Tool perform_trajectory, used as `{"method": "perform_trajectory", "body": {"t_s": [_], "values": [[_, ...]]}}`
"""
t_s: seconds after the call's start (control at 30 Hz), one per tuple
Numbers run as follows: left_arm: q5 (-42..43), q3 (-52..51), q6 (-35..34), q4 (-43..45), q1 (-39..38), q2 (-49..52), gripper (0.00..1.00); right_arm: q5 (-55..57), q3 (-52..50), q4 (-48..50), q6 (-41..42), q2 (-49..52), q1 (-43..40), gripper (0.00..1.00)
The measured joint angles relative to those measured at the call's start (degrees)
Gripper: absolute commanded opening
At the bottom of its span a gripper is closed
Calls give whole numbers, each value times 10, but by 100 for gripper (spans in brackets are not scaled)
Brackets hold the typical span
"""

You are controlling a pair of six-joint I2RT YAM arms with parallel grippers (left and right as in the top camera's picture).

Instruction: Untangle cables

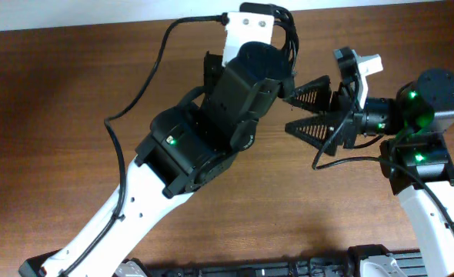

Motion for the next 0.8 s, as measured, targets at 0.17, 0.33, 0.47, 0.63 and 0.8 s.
{"method": "perform_trajectory", "body": {"t_s": [0.17, 0.33, 0.47, 0.63, 0.8], "values": [[43, 0, 72, -5, 0, 0, 0, 66, 0, -25, 14, -6, 0, 99], [80, 0, 99, -16, 22, 0, 0, 153, 1, -142, -23, -45, 0, 99], [198, 0, 154, -29, 73, -3, 0, 223, 1, -209, -104, -95, 0, 99], [382, 0, 252, -55, 91, -4, 0, 249, 1, -228, -151, -124, 0, 99], [525, 0, 326, -72, 91, -4, 0, 259, 1, -253, -169, -127, 0, 100]]}}
